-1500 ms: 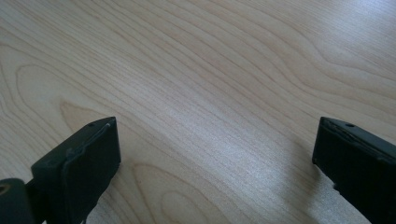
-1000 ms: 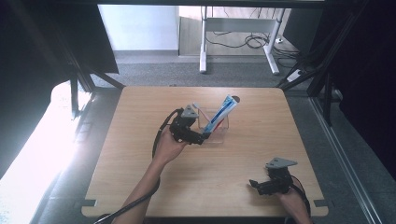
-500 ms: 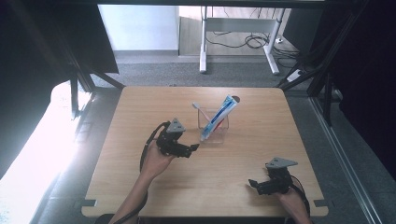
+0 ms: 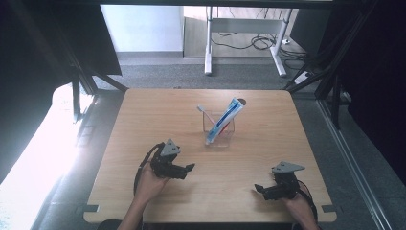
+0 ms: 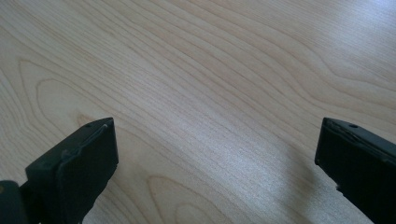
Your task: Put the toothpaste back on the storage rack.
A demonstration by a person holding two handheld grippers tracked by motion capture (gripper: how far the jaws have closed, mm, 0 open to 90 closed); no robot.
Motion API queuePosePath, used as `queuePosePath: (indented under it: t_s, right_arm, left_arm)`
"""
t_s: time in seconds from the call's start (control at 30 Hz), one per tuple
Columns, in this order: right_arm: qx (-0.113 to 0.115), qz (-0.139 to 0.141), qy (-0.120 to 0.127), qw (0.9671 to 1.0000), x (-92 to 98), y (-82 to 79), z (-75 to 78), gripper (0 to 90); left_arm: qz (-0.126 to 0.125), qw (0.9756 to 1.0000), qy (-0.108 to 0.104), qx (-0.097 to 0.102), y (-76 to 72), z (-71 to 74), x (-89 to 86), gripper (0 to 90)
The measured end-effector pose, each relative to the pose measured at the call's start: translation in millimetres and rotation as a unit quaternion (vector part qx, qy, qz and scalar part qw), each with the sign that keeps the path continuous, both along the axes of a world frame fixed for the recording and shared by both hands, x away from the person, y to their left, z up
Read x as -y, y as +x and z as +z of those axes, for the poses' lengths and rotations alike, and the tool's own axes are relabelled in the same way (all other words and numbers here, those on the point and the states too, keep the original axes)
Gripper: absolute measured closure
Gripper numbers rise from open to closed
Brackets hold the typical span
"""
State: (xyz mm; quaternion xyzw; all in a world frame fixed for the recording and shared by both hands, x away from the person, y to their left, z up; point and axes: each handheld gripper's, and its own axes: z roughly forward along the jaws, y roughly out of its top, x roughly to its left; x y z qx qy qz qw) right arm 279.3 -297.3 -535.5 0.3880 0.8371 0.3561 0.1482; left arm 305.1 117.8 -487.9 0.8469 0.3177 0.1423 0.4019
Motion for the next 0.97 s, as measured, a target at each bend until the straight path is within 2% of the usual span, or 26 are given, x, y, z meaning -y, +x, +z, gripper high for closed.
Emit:
queuePosePath:
  t_s: [0.23, 0.5, 0.77, 0.97]
  right_arm:
    - [0.001, 0.002, -0.002, 1.0000, -0.6, -0.1, -0.3, 0.0]
    - [0.000, 0.004, -0.007, 1.0000, -1.8, -0.6, -0.3, 0.0]
    - [0.002, 0.008, -0.011, 0.9999, -3.1, -0.8, -1.1, 0.0]
    - [0.001, 0.009, -0.013, 0.9999, -3.4, -0.9, -1.3, 0.0]
  left_arm:
    - [0.011, 0.9999, -0.003, -0.013, -16.5, -14.5, -9.1, 13.1]
    - [0.017, 0.9992, 0.023, -0.029, -31.2, -29.8, -14.1, 13.2]
    - [0.019, 0.9972, 0.058, -0.042, -38.0, -42.2, -17.4, 13.3]
    - [0.028, 0.9968, 0.052, -0.054, -36.8, -43.5, -20.7, 13.2]
